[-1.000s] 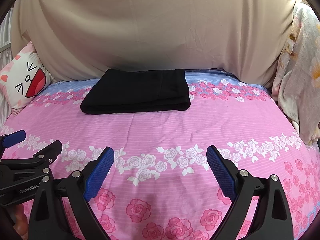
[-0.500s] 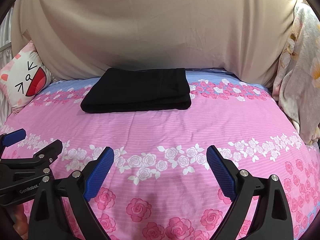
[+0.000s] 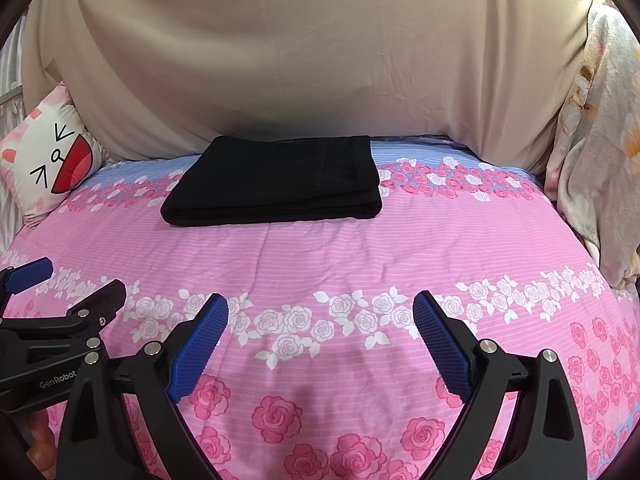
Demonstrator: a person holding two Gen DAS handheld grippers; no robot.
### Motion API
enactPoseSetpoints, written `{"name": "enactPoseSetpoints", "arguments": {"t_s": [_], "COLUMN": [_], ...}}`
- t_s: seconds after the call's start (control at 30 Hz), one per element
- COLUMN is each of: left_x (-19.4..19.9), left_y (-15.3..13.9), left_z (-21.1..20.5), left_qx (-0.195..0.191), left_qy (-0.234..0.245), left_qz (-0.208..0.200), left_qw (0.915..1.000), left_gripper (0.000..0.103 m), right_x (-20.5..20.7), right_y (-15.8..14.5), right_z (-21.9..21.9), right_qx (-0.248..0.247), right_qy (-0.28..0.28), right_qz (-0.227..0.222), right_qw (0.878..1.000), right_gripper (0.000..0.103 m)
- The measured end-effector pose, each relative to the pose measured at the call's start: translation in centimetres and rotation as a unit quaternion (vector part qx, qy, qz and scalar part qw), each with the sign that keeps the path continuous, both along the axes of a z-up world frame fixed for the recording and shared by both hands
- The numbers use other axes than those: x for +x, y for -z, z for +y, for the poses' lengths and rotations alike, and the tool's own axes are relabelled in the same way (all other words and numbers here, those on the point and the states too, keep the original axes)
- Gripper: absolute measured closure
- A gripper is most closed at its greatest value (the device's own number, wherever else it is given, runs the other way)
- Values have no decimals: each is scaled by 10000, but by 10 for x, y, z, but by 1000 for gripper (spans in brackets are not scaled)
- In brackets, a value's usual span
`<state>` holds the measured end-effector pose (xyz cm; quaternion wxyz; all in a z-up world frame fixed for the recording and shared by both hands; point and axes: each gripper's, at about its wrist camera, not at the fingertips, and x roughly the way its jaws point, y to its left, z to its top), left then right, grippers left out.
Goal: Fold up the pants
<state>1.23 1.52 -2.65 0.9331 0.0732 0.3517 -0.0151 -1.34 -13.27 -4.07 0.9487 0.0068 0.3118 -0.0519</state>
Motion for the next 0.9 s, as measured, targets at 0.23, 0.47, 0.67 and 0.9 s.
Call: {"name": "enactPoseSetpoints", "arguments": {"t_s": [0.23,0.47,0.67,0.9], "left_x": [1,4,1,-3], "left_y": [0,4,7,5], "left_z": [0,3,1,-4], "left_qx": [-15,-145,-52,176], "left_qy": [60,86,100,86], "left_qz": [34,118,21,16], "left_qw": [10000,9998,9999,9998], "left_gripper": [5,5,5,5], "right_x": [0,0,1,-2], "right_y": [0,0,1,1], "right_z": [0,0,-2,-1], "right_qx": [-4,2,16,20], "right_qy": [-9,23,57,104], "right_qz": [4,6,20,12], "right_qw": [10000,10000,10000,9999], "right_gripper": [12,12,12,12]}}
